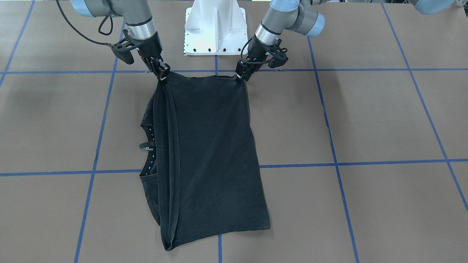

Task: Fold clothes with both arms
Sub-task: 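Lower the left gripper to the other near corner beside the right gripper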

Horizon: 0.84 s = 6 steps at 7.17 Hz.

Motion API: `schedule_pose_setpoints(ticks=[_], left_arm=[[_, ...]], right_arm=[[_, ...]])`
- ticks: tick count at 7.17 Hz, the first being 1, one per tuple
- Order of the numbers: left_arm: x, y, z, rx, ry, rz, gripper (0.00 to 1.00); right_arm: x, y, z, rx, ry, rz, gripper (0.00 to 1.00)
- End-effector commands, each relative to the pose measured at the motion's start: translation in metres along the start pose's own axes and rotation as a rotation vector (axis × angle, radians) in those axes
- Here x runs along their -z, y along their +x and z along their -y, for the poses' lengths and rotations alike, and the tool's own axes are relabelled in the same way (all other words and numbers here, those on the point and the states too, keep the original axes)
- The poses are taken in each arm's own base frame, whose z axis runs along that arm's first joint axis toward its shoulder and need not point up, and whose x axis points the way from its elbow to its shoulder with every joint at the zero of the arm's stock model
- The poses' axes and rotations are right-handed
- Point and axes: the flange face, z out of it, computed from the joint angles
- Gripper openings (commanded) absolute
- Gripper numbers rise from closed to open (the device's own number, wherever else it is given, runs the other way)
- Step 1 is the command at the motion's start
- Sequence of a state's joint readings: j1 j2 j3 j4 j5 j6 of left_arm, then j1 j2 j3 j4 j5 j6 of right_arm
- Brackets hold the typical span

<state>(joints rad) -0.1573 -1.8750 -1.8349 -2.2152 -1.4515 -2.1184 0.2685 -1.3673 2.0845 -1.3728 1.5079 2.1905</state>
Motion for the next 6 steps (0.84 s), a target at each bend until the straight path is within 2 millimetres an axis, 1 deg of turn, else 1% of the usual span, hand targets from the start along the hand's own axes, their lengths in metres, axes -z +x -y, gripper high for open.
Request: schedule_pose_setpoints(ticks=[1,2,3,4,6], left_arm=[[0.0,-0.001,-0.004,-0.002,-0.008,0.002,0.46],[0.0,-0.001,-0.004,-0.002,-0.008,0.002,0.33],[0.0,-0.001,-0.004,-0.002,-0.008,0.002,0.03],[0.001,-0.001,-0.005,-0.001,-0.01,0.001,0.0],[0.012,0.004,-0.005,0.0,-0.015,-0.006,0.0]], right_arm=[[0.0,0.0,0.0,0.0,-0.001,0.002,0.0],[0.0,0.0,0.0,0.0,-0.001,0.002,0.0],[0.001,-0.001,-0.001,0.0,-0.002,0.003,0.0],[0.0,0.0,0.0,0.0,0.0,0.003,0.0],[0.001,-0.001,0.0,0.0,-0.002,0.003,0.0]])
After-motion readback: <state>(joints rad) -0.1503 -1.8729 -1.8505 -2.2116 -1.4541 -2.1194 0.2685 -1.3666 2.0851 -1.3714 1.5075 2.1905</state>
